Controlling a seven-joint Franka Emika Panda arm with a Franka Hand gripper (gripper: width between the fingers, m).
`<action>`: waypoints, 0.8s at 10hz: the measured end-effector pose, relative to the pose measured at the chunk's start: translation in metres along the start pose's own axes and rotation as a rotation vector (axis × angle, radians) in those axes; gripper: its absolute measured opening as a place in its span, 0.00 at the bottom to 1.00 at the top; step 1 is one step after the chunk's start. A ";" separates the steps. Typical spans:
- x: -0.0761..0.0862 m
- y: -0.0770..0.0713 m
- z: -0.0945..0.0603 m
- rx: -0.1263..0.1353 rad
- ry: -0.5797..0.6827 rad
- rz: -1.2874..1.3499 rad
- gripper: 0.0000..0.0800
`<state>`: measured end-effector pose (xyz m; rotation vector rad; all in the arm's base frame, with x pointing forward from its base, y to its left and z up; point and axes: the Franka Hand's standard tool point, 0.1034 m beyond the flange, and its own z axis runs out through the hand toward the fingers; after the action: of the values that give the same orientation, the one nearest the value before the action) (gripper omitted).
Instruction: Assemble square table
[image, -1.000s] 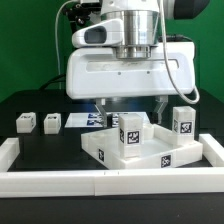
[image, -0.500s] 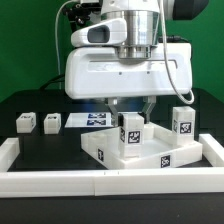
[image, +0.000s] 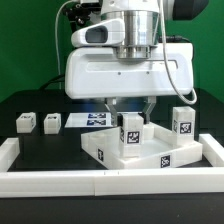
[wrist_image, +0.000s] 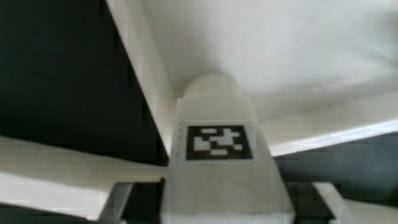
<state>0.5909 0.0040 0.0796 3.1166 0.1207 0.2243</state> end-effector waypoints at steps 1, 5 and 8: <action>0.000 -0.001 0.000 0.000 0.003 0.091 0.36; 0.001 -0.001 0.001 0.005 0.010 0.421 0.36; 0.002 -0.003 0.002 0.013 0.011 0.689 0.36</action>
Offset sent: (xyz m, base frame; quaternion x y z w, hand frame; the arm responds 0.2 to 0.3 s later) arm 0.0046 -0.0060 -0.0075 -0.0077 0.0035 0.1630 0.9866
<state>0.5927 0.0067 0.0784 3.0332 -0.9562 0.2398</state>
